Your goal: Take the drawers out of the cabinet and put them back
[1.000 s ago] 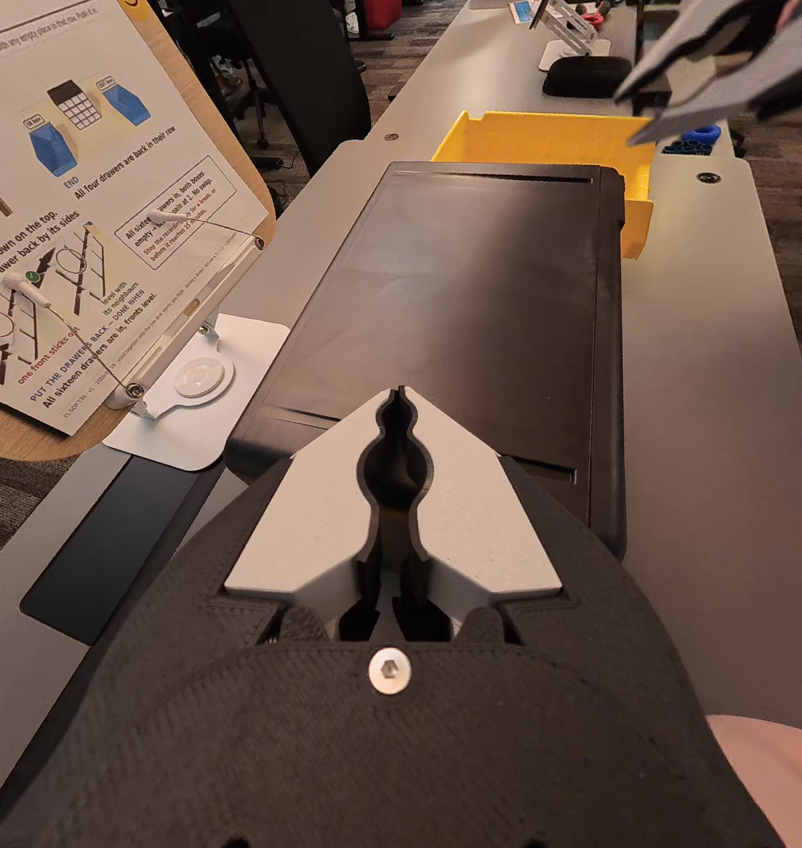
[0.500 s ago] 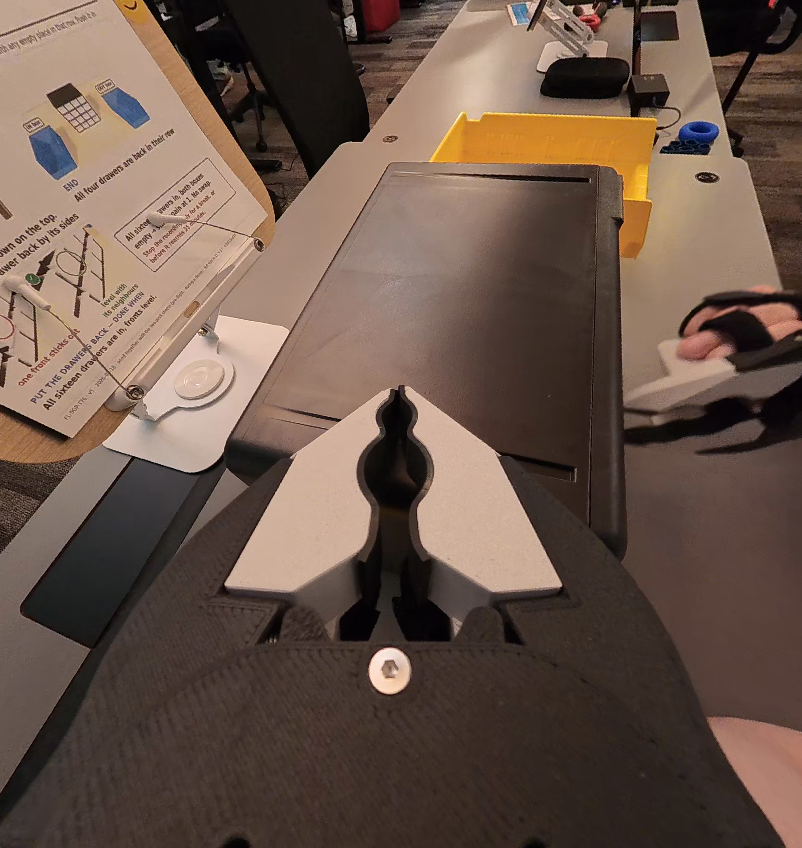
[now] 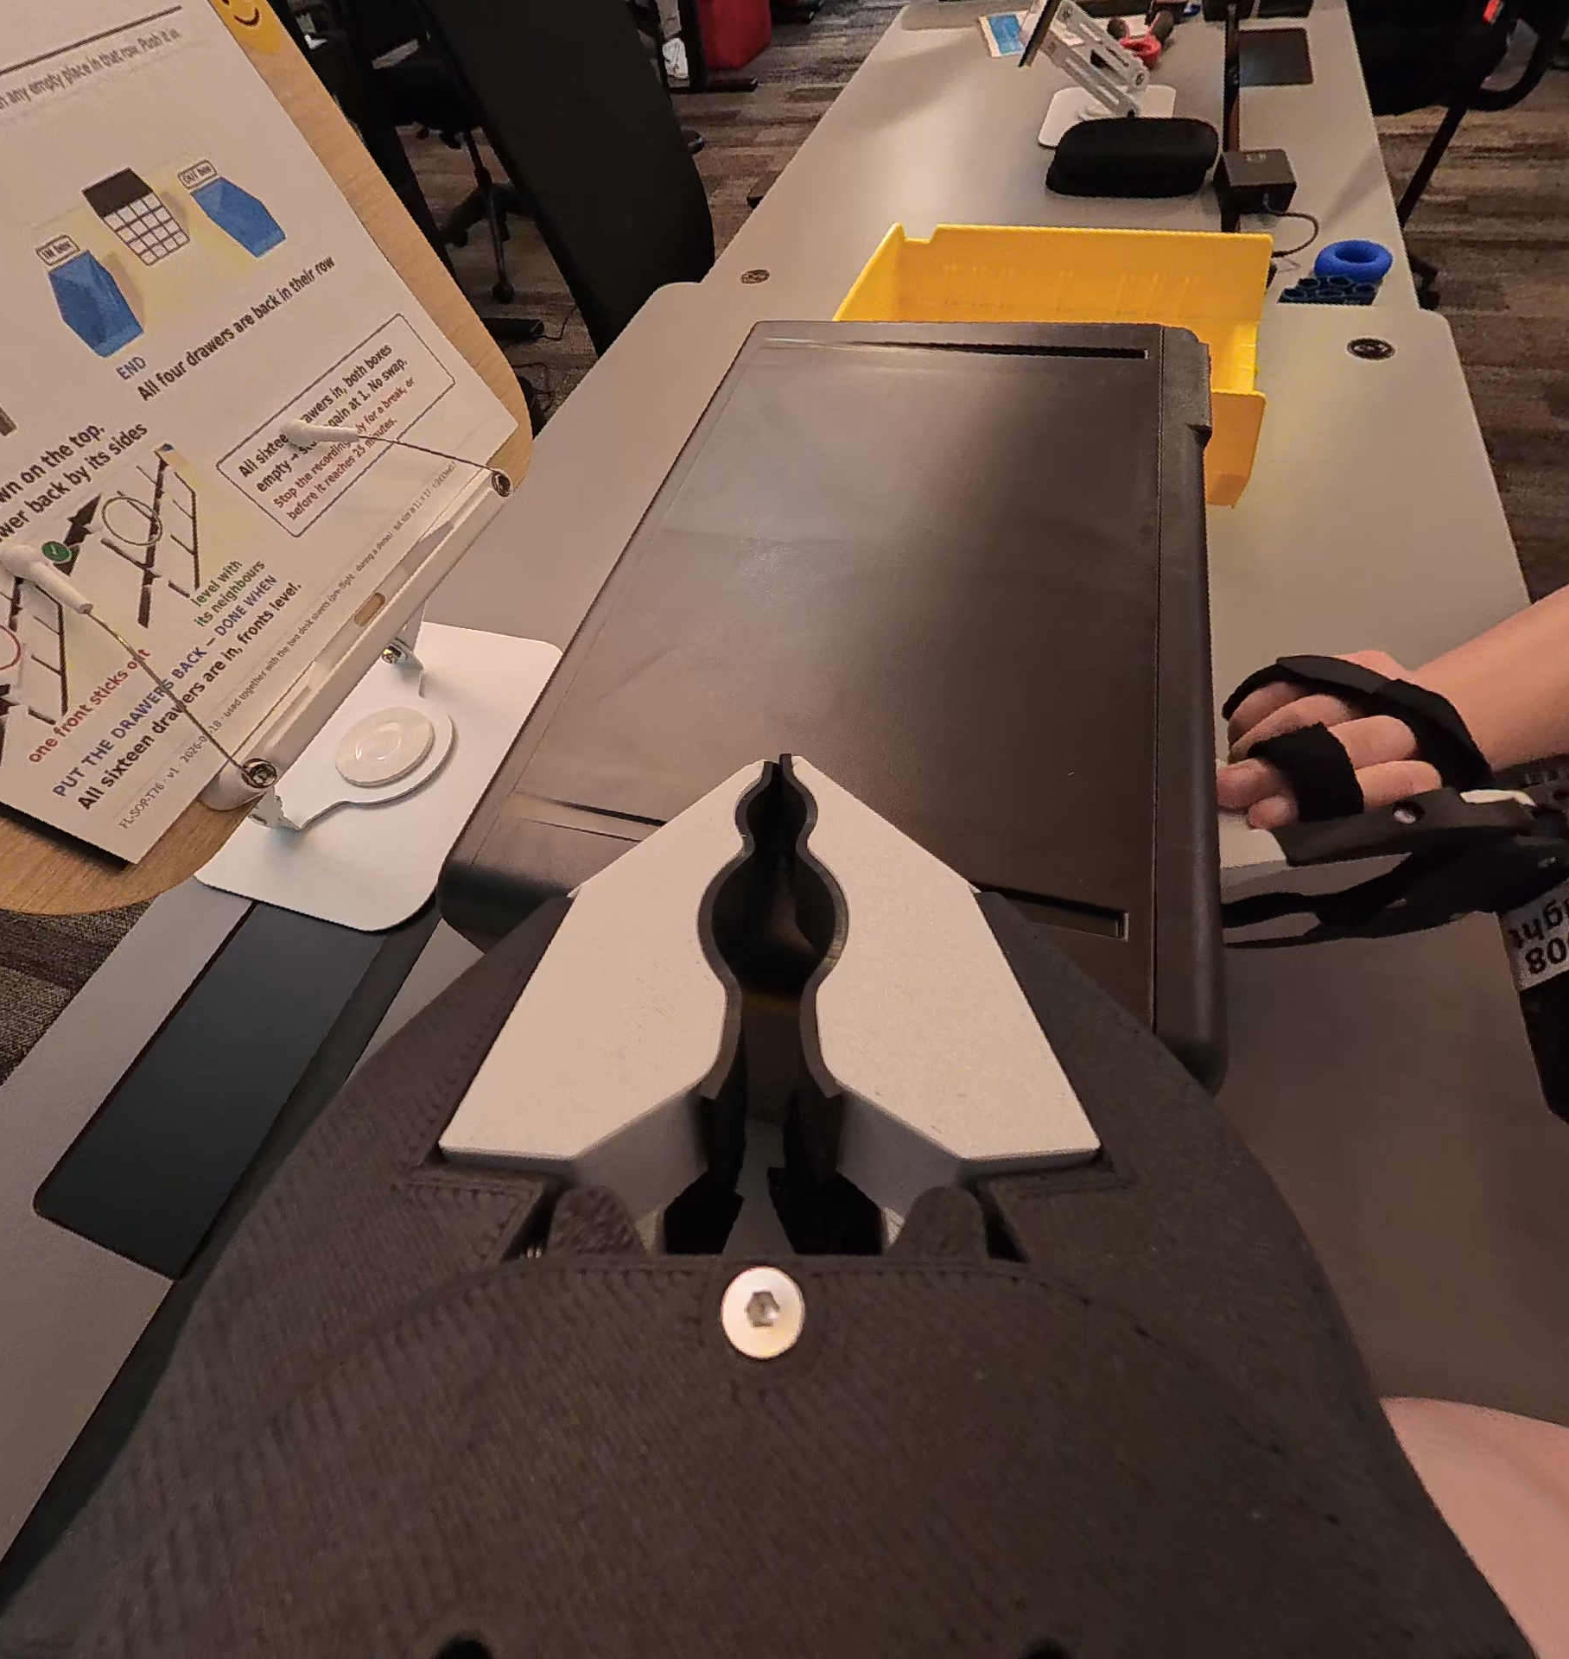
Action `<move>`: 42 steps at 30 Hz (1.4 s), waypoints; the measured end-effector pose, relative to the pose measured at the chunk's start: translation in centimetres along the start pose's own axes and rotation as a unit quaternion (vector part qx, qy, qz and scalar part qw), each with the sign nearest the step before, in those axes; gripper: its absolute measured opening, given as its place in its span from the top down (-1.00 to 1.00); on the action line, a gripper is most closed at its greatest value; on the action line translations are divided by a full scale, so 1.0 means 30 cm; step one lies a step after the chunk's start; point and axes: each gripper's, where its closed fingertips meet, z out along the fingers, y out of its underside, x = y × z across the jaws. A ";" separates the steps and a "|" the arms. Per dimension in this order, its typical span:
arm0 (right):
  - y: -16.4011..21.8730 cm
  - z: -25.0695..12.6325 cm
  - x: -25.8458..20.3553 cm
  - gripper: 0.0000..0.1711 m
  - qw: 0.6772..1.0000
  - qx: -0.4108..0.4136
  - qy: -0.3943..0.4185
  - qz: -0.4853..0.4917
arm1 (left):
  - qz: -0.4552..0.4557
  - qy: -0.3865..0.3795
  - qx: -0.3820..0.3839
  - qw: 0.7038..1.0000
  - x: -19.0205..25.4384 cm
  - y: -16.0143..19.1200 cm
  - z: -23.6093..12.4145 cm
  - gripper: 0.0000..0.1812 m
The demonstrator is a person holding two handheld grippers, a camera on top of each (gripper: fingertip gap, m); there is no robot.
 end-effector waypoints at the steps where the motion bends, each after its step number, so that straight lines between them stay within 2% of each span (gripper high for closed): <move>1: 0.000 0.003 0.001 0.83 1.000 0.001 0.004 -0.006 | 0.001 0.000 0.000 1.000 0.000 0.000 0.000 1.00; 8: 0.029 0.013 0.020 0.83 0.999 -0.013 0.024 -0.019 | 0.004 -0.003 -0.002 1.000 0.000 0.000 0.000 1.00; 13: 0.023 0.001 0.027 0.90 0.999 -0.002 0.029 -0.023 | 0.003 -0.002 -0.002 1.000 0.000 0.000 0.000 1.00; 23: -0.032 -0.109 0.020 0.89 1.000 0.013 0.004 -0.005 | 0.002 -0.001 -0.001 1.000 0.000 0.000 0.000 1.00; 28: -0.043 -0.126 -0.009 0.70 0.993 0.003 -0.104 0.063 | 0.000 0.001 0.001 1.000 0.000 0.000 -0.001 1.00; 32: -0.052 -0.131 -0.021 0.57 0.969 -0.009 -0.213 0.122 | -0.001 0.002 0.002 1.000 0.001 0.000 -0.001 1.00; 37: -0.055 -0.142 -0.016 0.60 0.927 -0.021 -0.337 0.160 | -0.001 0.003 0.004 1.000 0.001 0.000 -0.001 1.00; 39: -0.062 -0.147 -0.012 0.66 0.914 -0.018 -0.370 0.167 | -0.001 0.004 0.004 1.000 0.001 0.000 -0.001 1.00; 42: -0.048 -0.137 -0.005 0.63 0.906 -0.038 -0.389 0.162 | -0.001 0.005 0.005 1.000 0.001 0.000 -0.001 1.00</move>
